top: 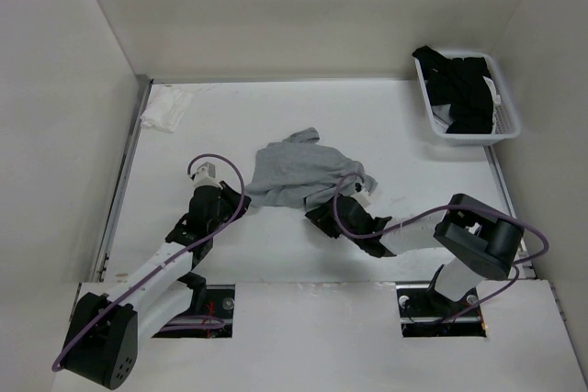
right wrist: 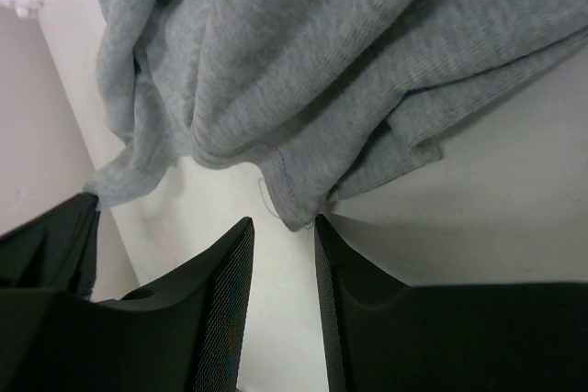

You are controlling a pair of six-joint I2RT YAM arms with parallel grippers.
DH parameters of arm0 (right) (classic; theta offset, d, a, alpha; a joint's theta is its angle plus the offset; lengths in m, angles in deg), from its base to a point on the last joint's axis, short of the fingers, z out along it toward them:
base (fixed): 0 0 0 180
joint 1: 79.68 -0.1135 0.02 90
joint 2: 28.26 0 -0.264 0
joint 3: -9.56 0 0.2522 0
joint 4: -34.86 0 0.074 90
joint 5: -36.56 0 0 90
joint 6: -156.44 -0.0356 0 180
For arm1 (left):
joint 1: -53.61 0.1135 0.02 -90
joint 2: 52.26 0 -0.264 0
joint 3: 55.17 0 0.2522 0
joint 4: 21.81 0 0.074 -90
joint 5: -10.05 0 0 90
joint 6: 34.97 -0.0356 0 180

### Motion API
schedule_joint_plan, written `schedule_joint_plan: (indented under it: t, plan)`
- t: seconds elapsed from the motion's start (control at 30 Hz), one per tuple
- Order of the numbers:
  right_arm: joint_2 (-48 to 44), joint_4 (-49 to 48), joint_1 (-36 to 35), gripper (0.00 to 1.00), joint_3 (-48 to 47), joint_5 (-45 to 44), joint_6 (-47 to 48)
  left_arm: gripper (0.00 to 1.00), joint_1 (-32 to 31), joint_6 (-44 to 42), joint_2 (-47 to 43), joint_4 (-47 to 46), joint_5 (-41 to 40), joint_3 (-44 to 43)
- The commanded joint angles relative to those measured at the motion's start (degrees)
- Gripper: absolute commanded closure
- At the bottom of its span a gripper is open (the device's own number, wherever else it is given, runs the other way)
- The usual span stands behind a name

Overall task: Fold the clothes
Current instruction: Flatten the tank top out

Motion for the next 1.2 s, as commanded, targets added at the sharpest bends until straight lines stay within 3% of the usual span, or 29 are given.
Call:
schedule_joint_plan:
  t: [0.0,0.43,0.57,0.8,0.97,1.07,1.17]
  plan:
    - [-0.18,-2.72,-0.52,0.64,-0.18,-4.43,-4.30,0.96,-0.03,-0.60,-0.43,-3.26,1.16,0.25]
    - [-3.70,-0.18,0.35,0.70,0.78,-7.24,-1.40,0.96,0.23,-0.16,0.19,-3.09,1.08,-0.54]
    - [-3.00,-0.44,0.44,0.76,0.17,-6.63,-1.13,0.96,0.23,-0.16,0.28,-2.82,0.99,-0.63]
    - [-1.51,-0.70,0.80,0.65,-0.10,-6.54,-1.22,0.96,0.23,-0.16,0.19,-2.74,1.16,-0.72]
    - [-0.89,-0.52,1.06,0.79,-0.27,-6.54,-1.22,0.96,0.32,-0.16,-0.07,-2.65,1.08,-0.63]
    - [-1.24,-0.53,1.23,0.96,-0.27,-6.10,-0.61,0.96,0.41,-0.07,-0.86,-2.21,1.08,-0.81]
    - [-9.74,3.59,1.23,1.00,0.17,-8.55,5.27,0.98,1.29,1.16,-5.42,0.86,0.82,-3.08]
